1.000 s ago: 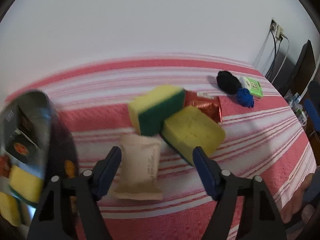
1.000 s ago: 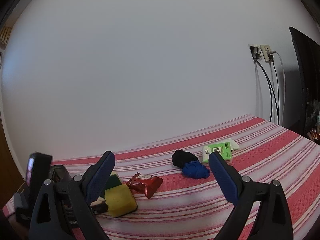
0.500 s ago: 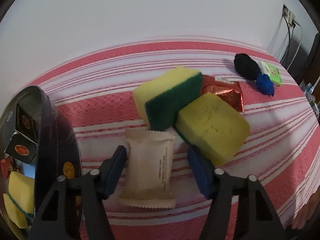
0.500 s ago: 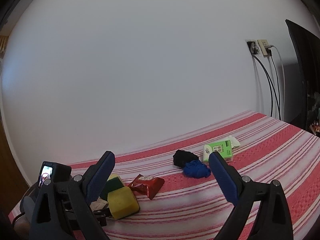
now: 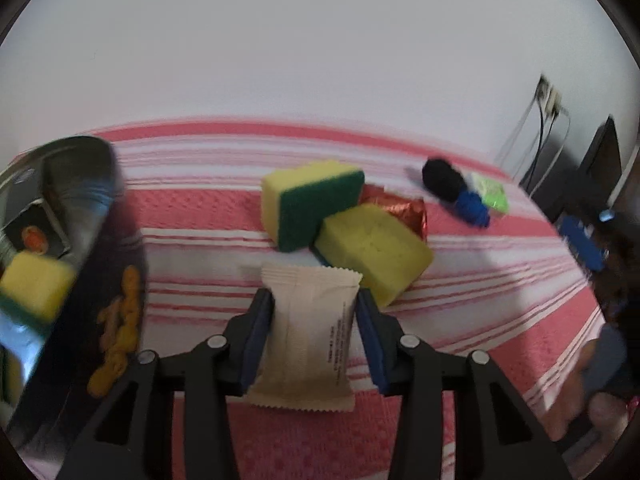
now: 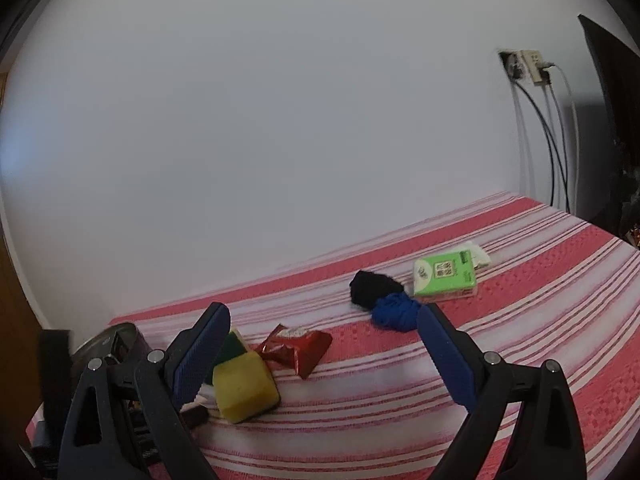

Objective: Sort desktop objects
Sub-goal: 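Grasp the cream snack packet with the left tool while the right tool grasps a yellow sponge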

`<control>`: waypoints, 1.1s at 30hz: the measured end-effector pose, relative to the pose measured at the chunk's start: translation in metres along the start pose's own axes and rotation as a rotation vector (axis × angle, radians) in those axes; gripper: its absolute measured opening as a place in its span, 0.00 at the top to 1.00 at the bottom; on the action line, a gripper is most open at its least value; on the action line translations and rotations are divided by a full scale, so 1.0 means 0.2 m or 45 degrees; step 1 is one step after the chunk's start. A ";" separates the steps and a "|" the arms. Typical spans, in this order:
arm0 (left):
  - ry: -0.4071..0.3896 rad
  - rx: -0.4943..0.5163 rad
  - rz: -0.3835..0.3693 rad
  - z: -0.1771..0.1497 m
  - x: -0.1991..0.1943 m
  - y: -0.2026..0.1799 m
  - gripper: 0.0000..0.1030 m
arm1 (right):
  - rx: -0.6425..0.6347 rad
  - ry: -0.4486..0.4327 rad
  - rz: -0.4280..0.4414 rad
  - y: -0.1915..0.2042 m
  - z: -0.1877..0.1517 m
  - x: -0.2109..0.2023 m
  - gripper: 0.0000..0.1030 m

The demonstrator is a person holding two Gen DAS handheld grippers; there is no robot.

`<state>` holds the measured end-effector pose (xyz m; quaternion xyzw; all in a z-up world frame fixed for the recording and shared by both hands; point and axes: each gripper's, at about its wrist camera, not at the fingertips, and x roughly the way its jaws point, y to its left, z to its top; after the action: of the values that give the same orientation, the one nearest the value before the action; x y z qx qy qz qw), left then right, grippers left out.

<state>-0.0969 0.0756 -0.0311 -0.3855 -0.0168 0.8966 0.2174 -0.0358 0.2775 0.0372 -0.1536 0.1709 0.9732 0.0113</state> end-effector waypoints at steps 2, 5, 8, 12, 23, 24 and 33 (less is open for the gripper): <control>-0.059 -0.016 0.019 -0.01 -0.03 0.02 0.60 | -0.034 0.044 0.038 0.03 -0.01 0.03 0.06; -0.138 -0.021 0.025 -0.02 -0.07 0.04 0.60 | -0.126 0.173 0.144 0.12 -0.04 0.12 0.06; -0.191 -0.021 0.037 -0.03 -0.12 0.04 0.60 | -0.197 0.258 0.236 0.21 -0.07 0.19 0.06; -0.216 -0.034 0.021 -0.02 -0.14 0.05 0.60 | -0.352 0.474 0.165 0.35 -0.14 0.36 0.07; -0.218 -0.044 0.039 -0.03 -0.12 0.03 0.60 | -0.454 0.746 0.091 0.45 -0.25 0.61 0.42; -0.216 -0.046 0.041 -0.03 -0.12 0.04 0.60 | -0.449 0.738 0.093 0.45 -0.25 0.61 0.43; -0.240 -0.052 0.026 -0.07 -0.19 0.07 0.60 | -0.115 0.408 0.275 0.19 -0.12 0.32 0.43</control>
<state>-0.0693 0.0448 -0.0174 -0.3038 -0.0515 0.9305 0.1980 -0.0930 0.2308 0.0087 -0.2875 0.1423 0.9385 -0.1275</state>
